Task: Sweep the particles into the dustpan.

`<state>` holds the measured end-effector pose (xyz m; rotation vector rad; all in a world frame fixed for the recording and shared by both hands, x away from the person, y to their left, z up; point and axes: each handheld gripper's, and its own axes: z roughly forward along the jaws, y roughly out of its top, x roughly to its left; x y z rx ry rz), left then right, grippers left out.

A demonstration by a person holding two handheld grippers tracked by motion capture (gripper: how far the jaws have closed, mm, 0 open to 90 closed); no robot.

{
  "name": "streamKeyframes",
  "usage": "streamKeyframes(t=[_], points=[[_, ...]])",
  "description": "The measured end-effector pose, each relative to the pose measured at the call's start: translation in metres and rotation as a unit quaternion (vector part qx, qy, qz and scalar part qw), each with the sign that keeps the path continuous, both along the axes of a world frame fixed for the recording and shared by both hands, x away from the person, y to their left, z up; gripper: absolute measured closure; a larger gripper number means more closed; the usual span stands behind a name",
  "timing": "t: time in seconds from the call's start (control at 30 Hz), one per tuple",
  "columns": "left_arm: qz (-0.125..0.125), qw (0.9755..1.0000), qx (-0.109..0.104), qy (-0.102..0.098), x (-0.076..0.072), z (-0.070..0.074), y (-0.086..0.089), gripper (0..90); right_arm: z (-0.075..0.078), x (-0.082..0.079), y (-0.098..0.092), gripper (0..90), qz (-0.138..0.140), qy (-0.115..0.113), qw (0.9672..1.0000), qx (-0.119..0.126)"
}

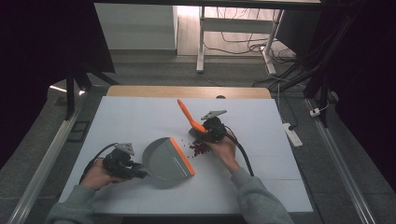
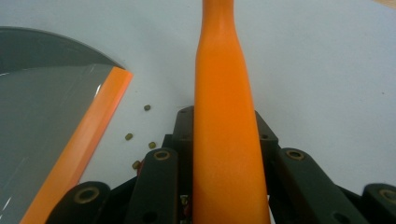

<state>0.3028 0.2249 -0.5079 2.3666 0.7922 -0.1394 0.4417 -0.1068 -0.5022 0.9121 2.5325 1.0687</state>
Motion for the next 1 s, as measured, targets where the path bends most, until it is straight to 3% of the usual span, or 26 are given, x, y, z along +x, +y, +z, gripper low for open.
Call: streamKeyframes(t=[0.57,1.0], points=[[-0.001,1.0000,0.000,-0.001,0.000,0.000,-0.003,61.6,-0.002,-0.008,0.018,70.8,0.012,0.008,0.9998,0.015],[-0.002,1.0000,-0.001,0.000,0.000,0.000,-0.004,61.6,0.000,-0.028,0.054,70.8,0.064,0.018,0.9973,0.030]])
